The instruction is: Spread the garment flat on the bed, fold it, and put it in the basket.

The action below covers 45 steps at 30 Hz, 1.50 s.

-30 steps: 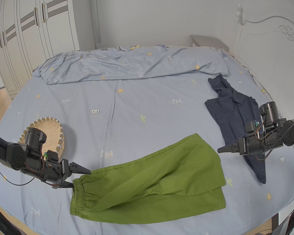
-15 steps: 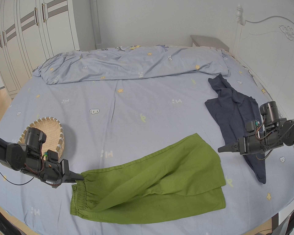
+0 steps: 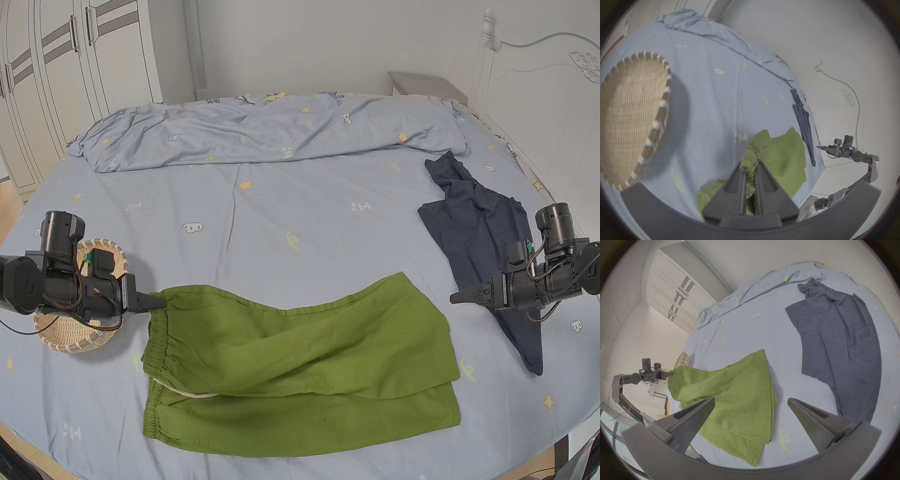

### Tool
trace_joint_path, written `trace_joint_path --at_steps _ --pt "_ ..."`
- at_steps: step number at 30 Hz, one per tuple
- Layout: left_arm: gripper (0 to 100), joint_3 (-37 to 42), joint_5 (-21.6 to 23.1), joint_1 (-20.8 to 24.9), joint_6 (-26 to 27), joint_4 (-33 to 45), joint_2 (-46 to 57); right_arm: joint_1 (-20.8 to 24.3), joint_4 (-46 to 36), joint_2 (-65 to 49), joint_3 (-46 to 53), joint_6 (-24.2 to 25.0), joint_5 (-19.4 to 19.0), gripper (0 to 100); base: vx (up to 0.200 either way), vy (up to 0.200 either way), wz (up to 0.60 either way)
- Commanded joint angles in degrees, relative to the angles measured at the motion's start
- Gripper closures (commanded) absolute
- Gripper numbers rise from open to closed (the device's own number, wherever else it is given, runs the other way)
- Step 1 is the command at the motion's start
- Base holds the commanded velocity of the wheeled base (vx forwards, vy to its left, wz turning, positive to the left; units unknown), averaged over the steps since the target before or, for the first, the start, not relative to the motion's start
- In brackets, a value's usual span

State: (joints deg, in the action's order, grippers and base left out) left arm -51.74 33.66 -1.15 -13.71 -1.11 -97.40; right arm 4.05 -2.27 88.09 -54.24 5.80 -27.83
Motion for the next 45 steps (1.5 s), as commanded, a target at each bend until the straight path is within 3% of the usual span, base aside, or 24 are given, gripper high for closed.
trace_joint_path --at_steps 1,6,12,24,34,45 --pt "100 -3.8 -0.6 0.0 1.5 0.2 -3.1 -0.4 1.4 0.0 0.4 0.0 0.0 0 0.000 0.000 0.00" --pt "100 -5.0 -0.7 -0.4 3.4 0.2 -5.5 -0.5 3.4 0.1 0.4 0.9 0.0 0 0.000 0.000 0.00" --pt "100 -4.6 -2.2 -0.3 4.9 0.8 -7.7 -0.1 6.7 6.3 -7.2 1.8 0.0 0 0.000 0.000 0.00" --pt "100 -4.7 -4.7 0.3 4.9 0.3 -8.9 7.6 8.9 25.5 -22.1 2.1 -0.2 0 0.000 0.000 0.00" --pt "100 -4.7 -4.7 0.1 4.9 0.4 -8.7 11.2 8.9 27.1 -20.7 3.3 -0.4 0 0.000 0.000 0.00" --pt "100 -4.6 -4.7 0.0 4.9 0.5 -8.6 11.8 9.2 26.7 -13.6 3.1 -0.5 0 0.000 0.000 0.00"
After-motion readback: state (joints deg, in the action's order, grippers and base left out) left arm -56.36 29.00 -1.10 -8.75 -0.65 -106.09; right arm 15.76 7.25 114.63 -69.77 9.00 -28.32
